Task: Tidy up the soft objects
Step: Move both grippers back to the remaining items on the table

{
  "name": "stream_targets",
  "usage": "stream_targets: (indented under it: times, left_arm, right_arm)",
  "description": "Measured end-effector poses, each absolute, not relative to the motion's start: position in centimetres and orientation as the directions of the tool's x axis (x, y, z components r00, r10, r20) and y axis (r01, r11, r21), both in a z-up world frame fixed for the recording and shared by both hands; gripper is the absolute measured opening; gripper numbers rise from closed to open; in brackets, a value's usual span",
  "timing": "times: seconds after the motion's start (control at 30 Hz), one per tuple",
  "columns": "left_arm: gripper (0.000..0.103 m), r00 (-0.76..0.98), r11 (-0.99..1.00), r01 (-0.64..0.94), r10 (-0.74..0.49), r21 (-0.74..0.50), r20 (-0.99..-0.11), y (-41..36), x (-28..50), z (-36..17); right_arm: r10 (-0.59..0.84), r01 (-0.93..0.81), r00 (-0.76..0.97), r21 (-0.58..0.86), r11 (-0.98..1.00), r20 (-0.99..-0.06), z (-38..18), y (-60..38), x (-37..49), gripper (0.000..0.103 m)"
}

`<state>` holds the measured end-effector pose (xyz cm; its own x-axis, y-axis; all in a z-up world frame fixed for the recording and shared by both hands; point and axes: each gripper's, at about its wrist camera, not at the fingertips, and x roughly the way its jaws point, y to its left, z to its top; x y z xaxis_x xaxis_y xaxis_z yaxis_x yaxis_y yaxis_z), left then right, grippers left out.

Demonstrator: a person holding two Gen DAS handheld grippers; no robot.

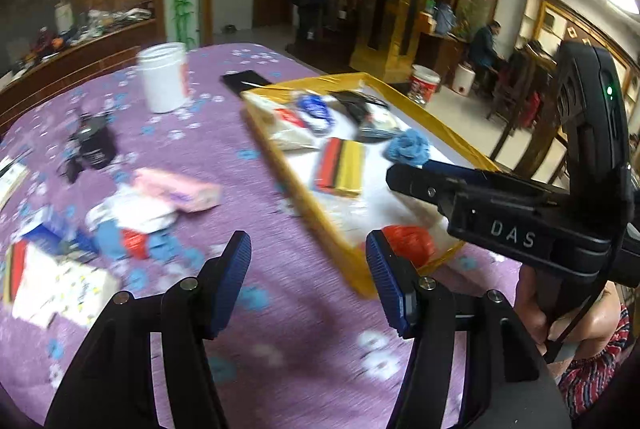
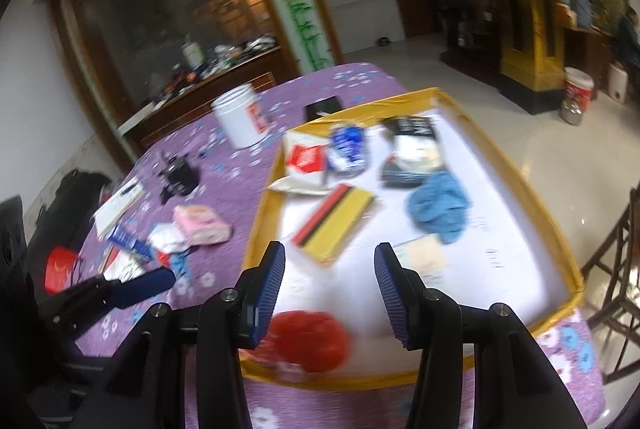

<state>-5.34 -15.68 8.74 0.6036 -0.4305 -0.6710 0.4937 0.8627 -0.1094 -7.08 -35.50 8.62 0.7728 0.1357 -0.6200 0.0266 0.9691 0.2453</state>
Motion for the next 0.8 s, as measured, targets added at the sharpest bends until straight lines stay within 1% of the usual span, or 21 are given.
stream_targets:
  times: [0.13, 0.33, 0.43, 0.5, 0.53, 0.7, 0.77, 0.8]
  left_arm:
    - [0.058, 0.644, 0.894, 0.433, -0.395, -0.113, -0.655, -12.0, -5.8, 8.6]
    - [0.058, 0.677, 0.934, 0.311, -0.349, -0.177, -0.648, -5.4, -5.7, 8.0]
    - [0.058, 0.7, 0.955, 0.239, -0.296, -0.179, -0.65, -1.9, -5.5, 7.5]
    - [0.059, 0.726, 0.974, 0.171, -0.226, -0.147, -0.65, 0.7, -5.2, 7.4]
    - [0.059, 0.733, 0.984, 0.116, -0.174, -0.132, -0.657, 2.3, -4.8, 7.3]
    - [0.059, 0.698, 0.987, -0.028, -0.092, -0.156, -0.71, 8.0, -2.0, 6.2]
    - [0.059, 0.68, 0.981, -0.047, -0.108, -0.19, -0.725, 9.7, -0.6, 5.6]
    - [0.059, 0.663, 0.976, -0.083, -0.099, -0.204, -0.742, 10.7, 0.4, 5.1]
  right_arm:
    - [0.169, -0.039, 0.758, 0.214, 0.976, -0.63, 8.5, -32.2, -6.8, 0.05]
    - [0.223, -0.143, 0.715, 0.174, 0.974, -0.662, 7.3, -26.8, -6.1, 0.05]
    - [0.268, -0.216, 0.679, 0.163, 0.963, -0.683, 6.1, -23.7, -6.1, 0.05]
    - [0.303, -0.268, 0.647, 0.163, 0.95, -0.699, 5.1, -21.9, -6.0, 0.049]
    - [0.312, -0.286, 0.637, 0.16, 0.945, -0.705, 4.7, -21.2, -6.0, 0.049]
    - [0.349, -0.34, 0.599, 0.166, 0.926, -0.72, 2.8, -19.2, -6.0, 0.049]
    - [0.348, -0.338, 0.592, 0.168, 0.926, -0.727, 2.5, -19.2, -5.9, 0.049]
    - [0.355, -0.339, 0.595, 0.176, 0.924, -0.721, 2.6, -19.3, -5.9, 0.049]
